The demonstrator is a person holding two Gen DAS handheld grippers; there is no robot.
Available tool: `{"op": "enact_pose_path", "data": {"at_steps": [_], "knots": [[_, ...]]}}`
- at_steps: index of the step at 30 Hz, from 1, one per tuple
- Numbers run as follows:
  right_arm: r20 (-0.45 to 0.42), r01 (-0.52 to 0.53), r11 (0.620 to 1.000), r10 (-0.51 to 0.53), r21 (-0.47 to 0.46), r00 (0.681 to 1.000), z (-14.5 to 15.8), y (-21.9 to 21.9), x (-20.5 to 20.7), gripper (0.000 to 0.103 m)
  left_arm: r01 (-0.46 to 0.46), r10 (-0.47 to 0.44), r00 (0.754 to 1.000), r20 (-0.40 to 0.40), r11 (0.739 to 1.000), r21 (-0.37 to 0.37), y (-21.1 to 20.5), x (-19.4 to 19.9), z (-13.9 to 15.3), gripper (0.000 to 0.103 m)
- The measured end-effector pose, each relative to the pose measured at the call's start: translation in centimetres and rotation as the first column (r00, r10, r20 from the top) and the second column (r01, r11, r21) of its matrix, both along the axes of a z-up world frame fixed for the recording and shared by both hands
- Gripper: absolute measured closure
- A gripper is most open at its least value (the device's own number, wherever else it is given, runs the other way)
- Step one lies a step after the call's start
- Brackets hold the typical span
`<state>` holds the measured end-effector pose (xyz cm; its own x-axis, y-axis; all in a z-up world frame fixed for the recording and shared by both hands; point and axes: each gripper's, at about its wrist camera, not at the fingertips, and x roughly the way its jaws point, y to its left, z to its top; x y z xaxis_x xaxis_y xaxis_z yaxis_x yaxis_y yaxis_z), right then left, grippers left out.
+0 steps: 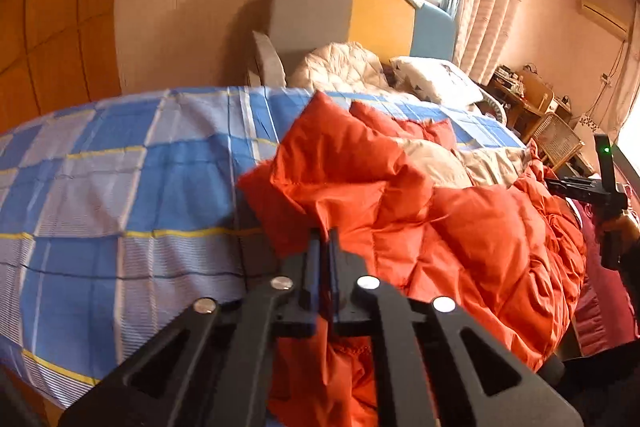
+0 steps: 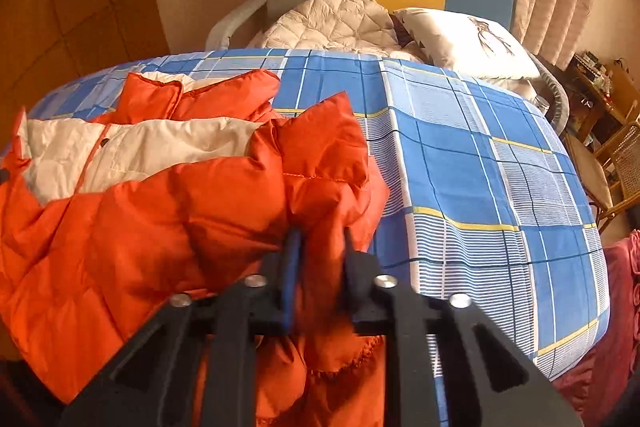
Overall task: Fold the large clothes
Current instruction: 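Open both tools and release the folded hem onto the jacket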
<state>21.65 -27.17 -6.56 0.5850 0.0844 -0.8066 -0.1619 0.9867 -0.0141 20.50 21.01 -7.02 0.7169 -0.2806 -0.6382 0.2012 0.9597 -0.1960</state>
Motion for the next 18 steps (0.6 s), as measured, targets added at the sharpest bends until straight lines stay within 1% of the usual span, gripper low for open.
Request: {"op": "enact_pose_path", "data": {"at_steps": [3,5,6,8,9,11,12,14,18], "knots": [[0.067,0.017,1.0,-0.017,0.008,0.998,2.2,-0.7,-1.3,0.098,-0.021,0.023,0.998,0.055,0.999,-0.041,1.0,-0.8,1.7,0.102],[0.123,0.042,0.999,-0.045,0.027,0.991,4.3,-1.5,-2.1,0.099,-0.031,0.038,0.996,0.081,0.996,-0.083,1.8,-1.1,2.6,0.102],[0.141,0.05,0.998,-0.054,0.037,0.988,5.0,-1.7,-2.1,0.099,-0.037,0.049,0.995,0.092,0.992,-0.121,2.4,-0.9,3.2,0.102],[0.173,0.07,0.996,-0.08,0.061,0.982,6.2,-2.2,-1.5,0.1,-0.058,0.075,0.992,0.097,0.984,-0.166,3.1,0.0,3.6,0.102],[0.185,0.081,0.995,-0.091,0.058,0.979,6.5,-2.2,-0.9,0.1,-0.07,0.089,0.991,0.096,0.979,-0.19,3.5,0.9,3.8,0.102],[0.195,0.107,0.992,-0.118,0.065,0.974,6.5,-2.2,0.8,0.101,-0.105,0.125,0.988,0.087,0.972,-0.211,3.8,2.5,3.7,0.102],[0.195,0.121,0.99,-0.132,0.07,0.972,6.4,-2.3,1.7,0.101,-0.12,0.14,0.987,0.08,0.969,-0.216,3.8,3.4,3.7,0.103],[0.19,0.155,0.985,-0.168,0.08,0.967,5.9,-2.4,3.8,0.101,-0.154,0.169,0.984,0.057,0.968,-0.199,3.6,6.0,3.3,0.103],[0.144,0.237,0.968,-0.247,0.079,0.958,3.2,-2.3,8.4,0.101,-0.216,0.215,0.976,-0.016,0.967,-0.134,2.9,11.1,1.2,0.103]]}}
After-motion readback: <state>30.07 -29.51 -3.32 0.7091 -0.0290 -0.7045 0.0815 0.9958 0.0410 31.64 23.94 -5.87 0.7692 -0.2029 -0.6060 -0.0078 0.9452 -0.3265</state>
